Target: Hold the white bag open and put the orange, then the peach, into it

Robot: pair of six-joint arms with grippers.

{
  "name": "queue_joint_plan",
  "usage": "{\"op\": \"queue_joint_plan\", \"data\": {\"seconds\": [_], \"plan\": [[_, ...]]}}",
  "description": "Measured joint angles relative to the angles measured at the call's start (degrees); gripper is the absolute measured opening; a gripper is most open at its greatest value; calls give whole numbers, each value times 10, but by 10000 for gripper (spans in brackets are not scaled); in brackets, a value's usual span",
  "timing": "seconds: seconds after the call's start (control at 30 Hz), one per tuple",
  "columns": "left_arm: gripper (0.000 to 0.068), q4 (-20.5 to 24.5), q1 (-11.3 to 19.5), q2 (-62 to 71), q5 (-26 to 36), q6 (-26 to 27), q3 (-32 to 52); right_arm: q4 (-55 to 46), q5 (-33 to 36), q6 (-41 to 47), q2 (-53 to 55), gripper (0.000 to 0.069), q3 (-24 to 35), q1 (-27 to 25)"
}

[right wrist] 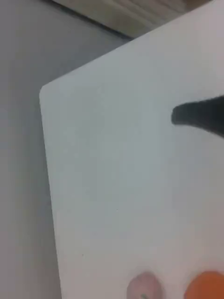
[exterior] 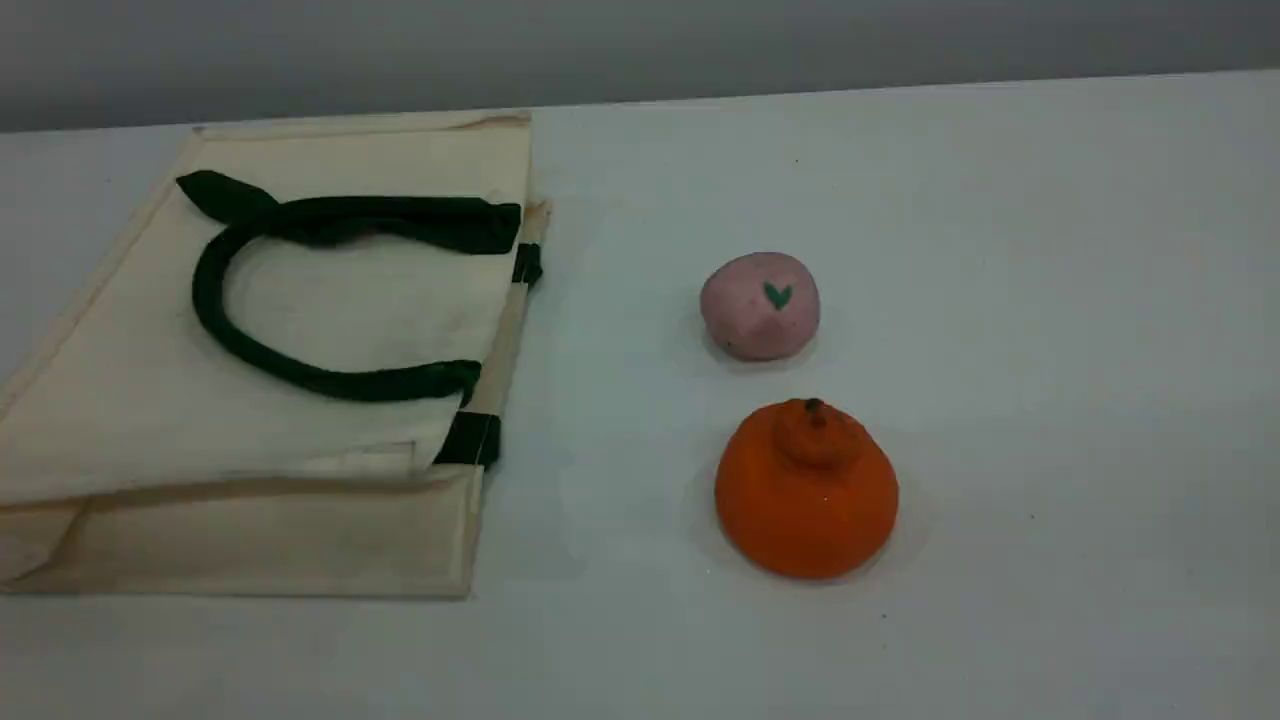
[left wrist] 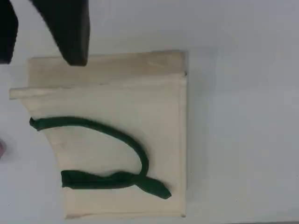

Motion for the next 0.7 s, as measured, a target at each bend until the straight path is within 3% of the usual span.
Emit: {"op": "queue_joint_plan", "data": {"seconds": [0.7], "plan": [[275, 0, 0, 0, 0, 0, 0, 0, 0, 0, 0, 515, 0, 0]]}}
